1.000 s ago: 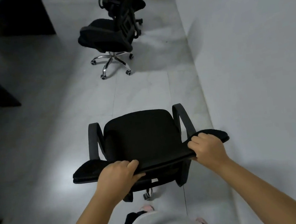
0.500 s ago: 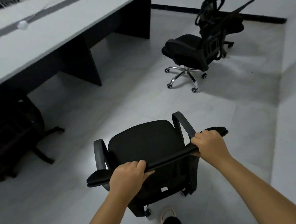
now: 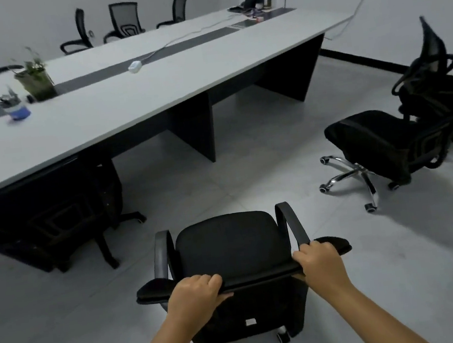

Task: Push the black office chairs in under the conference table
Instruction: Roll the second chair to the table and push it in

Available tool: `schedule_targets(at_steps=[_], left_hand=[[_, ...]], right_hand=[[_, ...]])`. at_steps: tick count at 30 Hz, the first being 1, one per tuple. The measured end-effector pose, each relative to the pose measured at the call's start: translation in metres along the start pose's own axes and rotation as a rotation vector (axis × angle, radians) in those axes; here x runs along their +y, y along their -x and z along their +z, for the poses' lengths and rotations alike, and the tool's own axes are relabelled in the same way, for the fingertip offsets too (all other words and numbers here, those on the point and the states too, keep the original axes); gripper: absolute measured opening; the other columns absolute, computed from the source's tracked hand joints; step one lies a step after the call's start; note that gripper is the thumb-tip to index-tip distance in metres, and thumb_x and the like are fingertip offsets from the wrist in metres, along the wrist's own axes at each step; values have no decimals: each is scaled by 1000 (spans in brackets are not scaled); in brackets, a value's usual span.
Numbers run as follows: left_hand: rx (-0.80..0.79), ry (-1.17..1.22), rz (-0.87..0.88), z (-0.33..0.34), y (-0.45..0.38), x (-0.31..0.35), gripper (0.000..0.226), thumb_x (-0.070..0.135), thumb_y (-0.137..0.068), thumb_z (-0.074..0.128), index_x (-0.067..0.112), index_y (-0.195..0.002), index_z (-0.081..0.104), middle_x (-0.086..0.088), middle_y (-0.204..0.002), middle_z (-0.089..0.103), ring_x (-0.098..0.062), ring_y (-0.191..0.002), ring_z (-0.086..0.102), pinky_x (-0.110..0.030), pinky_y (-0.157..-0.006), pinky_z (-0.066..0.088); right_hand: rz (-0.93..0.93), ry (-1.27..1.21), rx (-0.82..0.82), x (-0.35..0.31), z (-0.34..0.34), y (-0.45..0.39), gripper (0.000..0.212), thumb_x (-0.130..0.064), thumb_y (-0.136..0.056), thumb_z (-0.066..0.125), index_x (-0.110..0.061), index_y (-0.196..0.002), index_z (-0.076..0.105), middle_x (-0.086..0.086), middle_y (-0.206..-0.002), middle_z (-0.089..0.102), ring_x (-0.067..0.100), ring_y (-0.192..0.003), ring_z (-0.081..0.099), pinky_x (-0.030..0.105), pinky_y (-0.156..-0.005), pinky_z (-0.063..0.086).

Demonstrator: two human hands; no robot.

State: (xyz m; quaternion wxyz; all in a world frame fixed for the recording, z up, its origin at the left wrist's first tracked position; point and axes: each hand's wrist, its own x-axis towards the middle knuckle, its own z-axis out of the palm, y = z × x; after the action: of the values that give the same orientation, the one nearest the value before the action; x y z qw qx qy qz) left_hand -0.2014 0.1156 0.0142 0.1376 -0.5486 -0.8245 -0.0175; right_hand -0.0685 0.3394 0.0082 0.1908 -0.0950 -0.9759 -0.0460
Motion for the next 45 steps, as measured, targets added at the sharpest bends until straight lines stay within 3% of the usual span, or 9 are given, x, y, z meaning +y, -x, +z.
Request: schedule_targets(at_steps=[6,15,19,23,27,39,45], left_hand=[[28,-66,-122,20,-74,-63,46,55,-44,83,19,-44,55,5,-34,49,-8,-28,46,-13,-29,32],[-44,-151,-291,57,-190,-141,46,61,-44,81,23,-46,55,7,-35,49,-6,-28,45,-14,-29,31],[-38,-158,-318,67,-228,-183,47,61,-43,81,22,-47,55,6,-36,50,-5,-30,47,-14,-29,32],[-45,-170,-397,81,-261,-231,49,60,-39,83,21,-46,54,7,-36,49,-5,-30,46,-14,-30,31],[20,-132,-458,105,-301,-278,49,58,-40,84,20,-45,53,6,-35,48,-8,-29,45,-15,-31,31],[45,-101,-479,160,-441,-407,50,54,-42,85,17,-44,51,3,-33,45,-9,-29,44,-16,-30,33],[-5,-103,-548,187,-496,-436,52,53,-39,86,16,-45,49,1,-34,43,-10,-28,42,-15,-31,29]], right_hand=[[-86,-36,56,32,48,-114,45,-35,-27,93,-14,-41,56,5,-37,49,18,-33,49,22,-34,37],[-294,-186,73,97,128,-278,47,-38,-26,93,-16,-42,55,0,-38,50,15,-34,51,17,-37,39],[-291,-209,52,104,151,-334,47,-38,-29,93,-13,-42,55,-1,-39,50,17,-34,50,20,-37,38],[-369,-206,123,107,181,-396,43,-45,-48,84,-13,-44,56,0,-40,51,18,-35,51,17,-39,38],[-396,-169,131,114,208,-466,46,-38,-34,92,-12,-44,56,2,-39,50,19,-34,49,19,-37,38],[-426,-139,93,157,280,-653,45,-35,-33,92,-13,-43,55,1,-40,50,19,-35,50,16,-39,37],[-511,-147,77,189,322,-732,41,-14,-20,91,-15,-43,57,-1,-41,50,17,-36,50,16,-37,36]])
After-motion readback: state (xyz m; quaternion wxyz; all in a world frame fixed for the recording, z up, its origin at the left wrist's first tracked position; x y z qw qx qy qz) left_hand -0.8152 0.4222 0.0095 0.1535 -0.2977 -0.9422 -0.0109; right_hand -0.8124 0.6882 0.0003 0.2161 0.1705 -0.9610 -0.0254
